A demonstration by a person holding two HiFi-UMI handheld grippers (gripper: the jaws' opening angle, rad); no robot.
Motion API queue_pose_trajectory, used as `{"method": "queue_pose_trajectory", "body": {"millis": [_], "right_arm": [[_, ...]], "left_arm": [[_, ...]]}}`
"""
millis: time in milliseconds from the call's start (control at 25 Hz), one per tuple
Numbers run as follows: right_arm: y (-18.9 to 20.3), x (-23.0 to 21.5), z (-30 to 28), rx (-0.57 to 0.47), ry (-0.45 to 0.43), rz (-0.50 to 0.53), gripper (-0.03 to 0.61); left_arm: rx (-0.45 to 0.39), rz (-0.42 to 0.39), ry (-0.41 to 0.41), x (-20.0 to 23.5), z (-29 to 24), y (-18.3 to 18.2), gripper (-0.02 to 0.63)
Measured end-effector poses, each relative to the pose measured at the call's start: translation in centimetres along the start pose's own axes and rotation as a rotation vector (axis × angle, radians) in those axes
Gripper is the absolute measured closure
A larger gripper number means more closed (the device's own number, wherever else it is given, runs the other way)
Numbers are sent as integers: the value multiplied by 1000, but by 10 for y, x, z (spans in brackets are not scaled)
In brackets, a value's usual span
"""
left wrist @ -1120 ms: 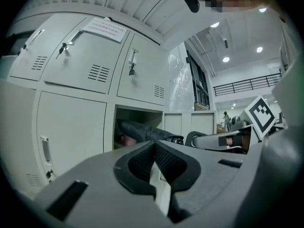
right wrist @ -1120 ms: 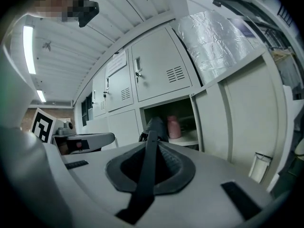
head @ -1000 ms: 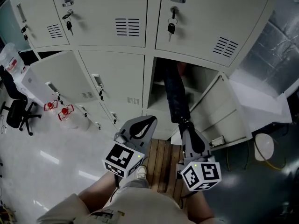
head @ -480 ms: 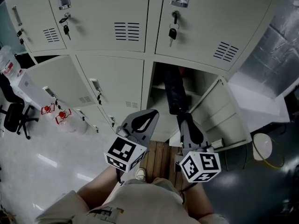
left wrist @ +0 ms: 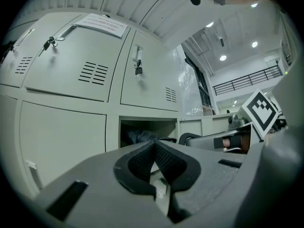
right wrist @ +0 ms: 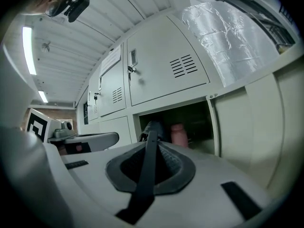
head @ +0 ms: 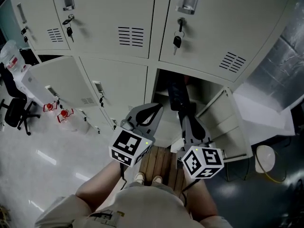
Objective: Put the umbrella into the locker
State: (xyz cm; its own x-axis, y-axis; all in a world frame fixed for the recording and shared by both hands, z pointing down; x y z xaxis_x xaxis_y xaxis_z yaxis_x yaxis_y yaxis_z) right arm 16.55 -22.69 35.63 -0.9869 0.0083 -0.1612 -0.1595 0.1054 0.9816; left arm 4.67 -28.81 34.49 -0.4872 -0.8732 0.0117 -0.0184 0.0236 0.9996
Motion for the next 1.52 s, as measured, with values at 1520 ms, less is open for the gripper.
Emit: {"method": "queue_pose_trajectory", "body": {"millis": [1520], "right_arm": [[-16,-37,-152,56,1,8,554]], "left_arm": [[43,8,-105,46,-66,10,606]]}}
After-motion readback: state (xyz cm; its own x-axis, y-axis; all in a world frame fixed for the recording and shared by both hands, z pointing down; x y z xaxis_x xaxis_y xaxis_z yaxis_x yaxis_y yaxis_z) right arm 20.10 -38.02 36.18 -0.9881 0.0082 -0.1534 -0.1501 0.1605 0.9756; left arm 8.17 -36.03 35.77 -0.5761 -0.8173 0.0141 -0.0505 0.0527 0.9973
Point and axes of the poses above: the fingertips, and each gripper's own axes: z backward along the fingers, x to its left, y out of its underside, the point moved 4 cm from there along z, backward along the fingers, and after that the axes turned 1 degree about z, right-handed, at the moved point
